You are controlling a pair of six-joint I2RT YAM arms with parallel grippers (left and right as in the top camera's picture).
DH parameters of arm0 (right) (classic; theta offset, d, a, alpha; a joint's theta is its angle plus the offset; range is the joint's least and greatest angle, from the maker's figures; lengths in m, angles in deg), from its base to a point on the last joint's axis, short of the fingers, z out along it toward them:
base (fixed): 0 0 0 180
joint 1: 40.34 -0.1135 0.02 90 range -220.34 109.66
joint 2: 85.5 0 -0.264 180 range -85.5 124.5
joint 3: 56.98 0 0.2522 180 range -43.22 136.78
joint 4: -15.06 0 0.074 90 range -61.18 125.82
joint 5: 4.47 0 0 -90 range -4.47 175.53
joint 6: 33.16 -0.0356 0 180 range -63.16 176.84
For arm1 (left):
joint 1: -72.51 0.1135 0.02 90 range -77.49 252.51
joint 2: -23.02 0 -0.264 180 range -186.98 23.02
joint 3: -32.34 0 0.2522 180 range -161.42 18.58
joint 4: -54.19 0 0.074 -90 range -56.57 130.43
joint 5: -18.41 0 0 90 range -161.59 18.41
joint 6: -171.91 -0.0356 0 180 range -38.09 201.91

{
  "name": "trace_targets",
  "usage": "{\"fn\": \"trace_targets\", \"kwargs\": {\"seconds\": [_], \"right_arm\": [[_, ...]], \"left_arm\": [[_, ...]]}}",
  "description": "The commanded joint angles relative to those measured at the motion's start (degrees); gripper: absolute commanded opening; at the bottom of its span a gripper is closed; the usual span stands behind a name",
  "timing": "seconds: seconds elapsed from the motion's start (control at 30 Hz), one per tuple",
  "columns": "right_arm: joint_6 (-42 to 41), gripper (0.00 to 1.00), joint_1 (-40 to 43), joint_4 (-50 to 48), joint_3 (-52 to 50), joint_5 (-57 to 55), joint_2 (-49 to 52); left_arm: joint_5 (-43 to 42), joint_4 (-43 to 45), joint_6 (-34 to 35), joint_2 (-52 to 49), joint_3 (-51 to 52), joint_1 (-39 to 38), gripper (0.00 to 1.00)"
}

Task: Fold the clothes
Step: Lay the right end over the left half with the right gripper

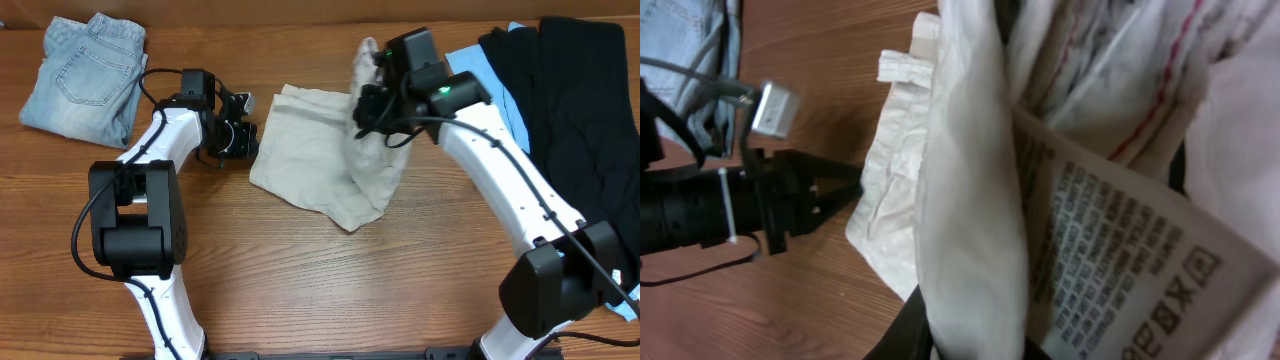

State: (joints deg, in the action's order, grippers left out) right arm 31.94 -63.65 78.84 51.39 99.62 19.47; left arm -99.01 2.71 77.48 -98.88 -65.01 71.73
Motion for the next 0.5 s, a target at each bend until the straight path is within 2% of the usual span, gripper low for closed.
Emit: {"fn": "trace_targets", "kwargs": {"seconds": [0.0,0.47], "right_arm": [[-3.89,0.10,-2.67,-1.73,1.73,-2.91,1.53],[-10.91,0.11,-13.27,-14.10,1.36,-2.71,9.31]], "left_arm": [[-1.20,0.00,0.83,0.09,0.72,-0.96,0.04],[-0.92,0.50,0.79,0.09,0.72,-3.10,0.04]]}}
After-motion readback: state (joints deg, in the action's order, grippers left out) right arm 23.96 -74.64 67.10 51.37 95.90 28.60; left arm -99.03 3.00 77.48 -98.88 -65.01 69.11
